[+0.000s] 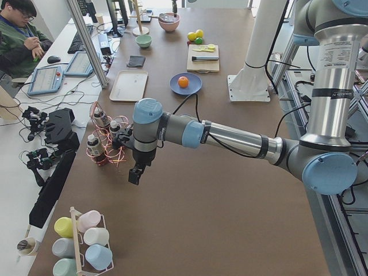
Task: Pick orange to plate
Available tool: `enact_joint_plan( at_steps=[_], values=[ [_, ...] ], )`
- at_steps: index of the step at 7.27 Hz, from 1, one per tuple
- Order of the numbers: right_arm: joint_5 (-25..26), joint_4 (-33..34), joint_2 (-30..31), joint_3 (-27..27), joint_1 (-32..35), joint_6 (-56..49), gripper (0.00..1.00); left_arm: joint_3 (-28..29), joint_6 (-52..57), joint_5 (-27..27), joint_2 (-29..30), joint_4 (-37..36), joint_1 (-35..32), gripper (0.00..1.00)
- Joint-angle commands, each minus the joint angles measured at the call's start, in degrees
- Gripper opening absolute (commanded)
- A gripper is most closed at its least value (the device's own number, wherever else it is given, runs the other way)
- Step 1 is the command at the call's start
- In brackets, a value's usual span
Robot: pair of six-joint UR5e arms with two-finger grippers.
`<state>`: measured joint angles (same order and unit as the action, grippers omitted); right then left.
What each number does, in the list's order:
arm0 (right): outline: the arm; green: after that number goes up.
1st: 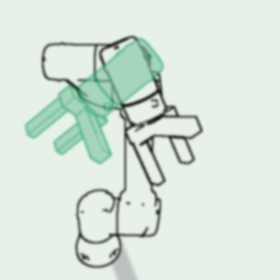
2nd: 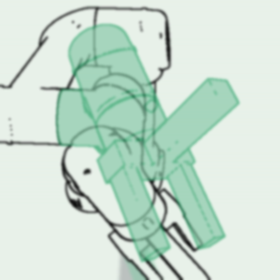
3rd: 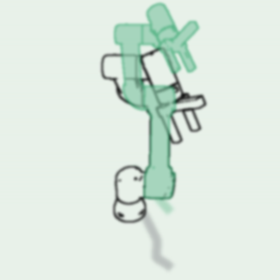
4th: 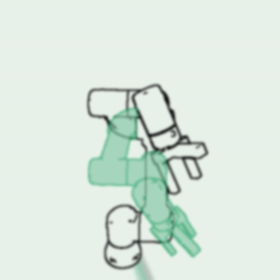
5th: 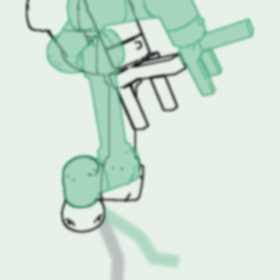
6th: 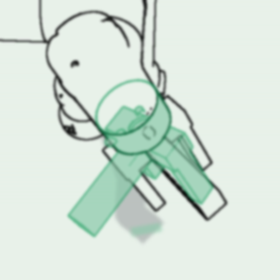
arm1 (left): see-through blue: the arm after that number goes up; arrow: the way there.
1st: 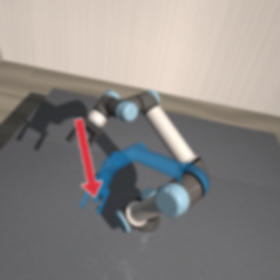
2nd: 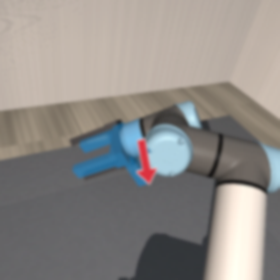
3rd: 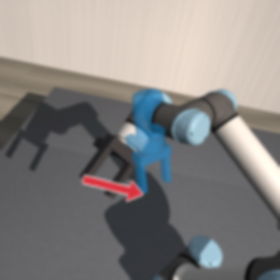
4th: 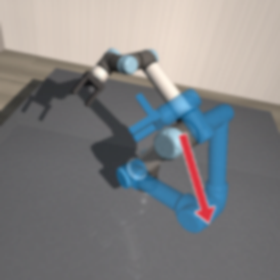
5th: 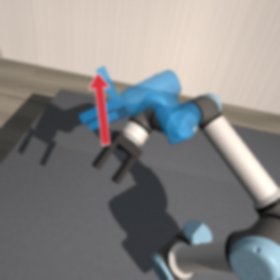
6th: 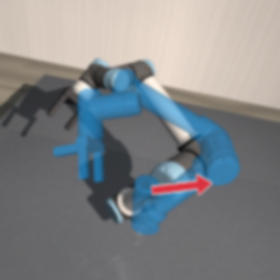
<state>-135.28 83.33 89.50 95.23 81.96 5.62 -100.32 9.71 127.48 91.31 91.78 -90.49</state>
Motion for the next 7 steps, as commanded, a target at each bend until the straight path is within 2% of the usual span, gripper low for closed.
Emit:
enact_joint_plan(
  at_steps=[1, 3, 5, 6, 7],
  values=[
    [-1.3, 0.1, 3.5, -4.5, 9.6, -7.4, 1.0, 1.7, 0.2, 4.2, -2.4, 0.4, -1.1, 0.98],
    [-1.5, 1.9, 2.7, -4.4, 12.1, -7.4, 1.0, 2.4, 0.2, 4.1, -2.9, 0.5, -1.2, 0.98],
    [-0.5, 11.3, -0.7, 1.0, 12.6, -7.2, 1.0, 4.1, 0.2, 4.1, -2.8, 2.0, -1.1, 0.98],
    [0.6, 14.1, -1.3, 2.5, 12.6, -7.2, 1.0, 4.3, 0.2, 4.1, -2.9, 2.6, -1.2, 0.98],
    [1.2, 14.1, -0.9, 2.4, 12.4, -6.9, 1.0, 4.5, 0.3, 4.1, -3.0, 3.0, -1.2, 0.98]
  ],
)
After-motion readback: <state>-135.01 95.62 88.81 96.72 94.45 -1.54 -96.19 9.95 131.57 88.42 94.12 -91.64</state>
